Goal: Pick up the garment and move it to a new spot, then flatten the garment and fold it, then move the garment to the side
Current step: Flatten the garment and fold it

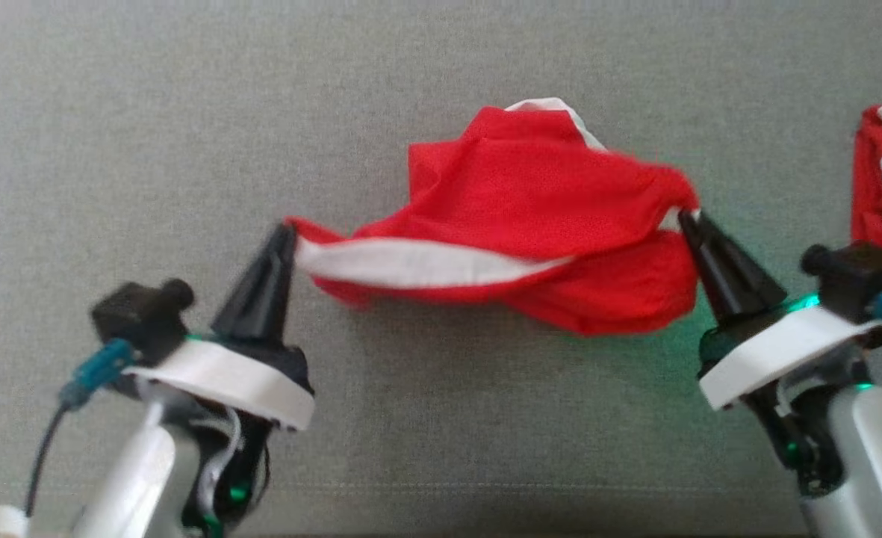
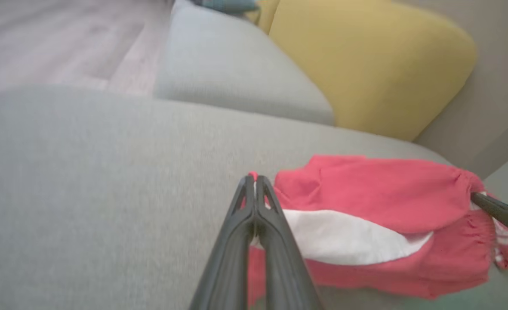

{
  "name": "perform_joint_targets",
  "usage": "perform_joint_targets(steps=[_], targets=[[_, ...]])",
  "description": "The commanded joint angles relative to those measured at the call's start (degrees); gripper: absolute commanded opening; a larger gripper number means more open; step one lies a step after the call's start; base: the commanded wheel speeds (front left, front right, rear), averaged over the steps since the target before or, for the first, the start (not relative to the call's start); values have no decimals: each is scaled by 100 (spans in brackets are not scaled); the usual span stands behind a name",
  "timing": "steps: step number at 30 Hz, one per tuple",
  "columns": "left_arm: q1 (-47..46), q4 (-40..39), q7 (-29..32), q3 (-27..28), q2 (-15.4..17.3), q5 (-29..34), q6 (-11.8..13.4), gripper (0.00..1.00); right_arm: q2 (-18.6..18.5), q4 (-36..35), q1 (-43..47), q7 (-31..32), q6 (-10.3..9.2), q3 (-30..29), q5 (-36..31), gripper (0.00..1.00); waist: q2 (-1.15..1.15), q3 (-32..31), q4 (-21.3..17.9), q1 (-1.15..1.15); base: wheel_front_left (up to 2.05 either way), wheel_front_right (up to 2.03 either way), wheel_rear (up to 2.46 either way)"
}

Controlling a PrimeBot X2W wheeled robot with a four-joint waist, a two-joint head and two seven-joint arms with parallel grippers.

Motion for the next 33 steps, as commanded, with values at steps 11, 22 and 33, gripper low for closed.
perform_joint_targets(steps=[11, 22, 33], targets=[[-1381, -940, -652, 553, 114, 500, 22, 0, 197, -1749, -325, -348, 37, -644, 304, 0, 0, -689, -148, 0, 0, 0, 0], [-2395, -1287, -232, 577, 253, 687, -3, 0, 205, -2366, -663, -77, 37, -961, 509, 0, 0, -950, -242, 0, 0, 0, 0], [-4372, 1194, -616, 507, -283, 326, -544, 0, -4, -873, -2577, -266, 37, -629, 689, 0, 0, -206, -234, 0, 0, 0, 0]])
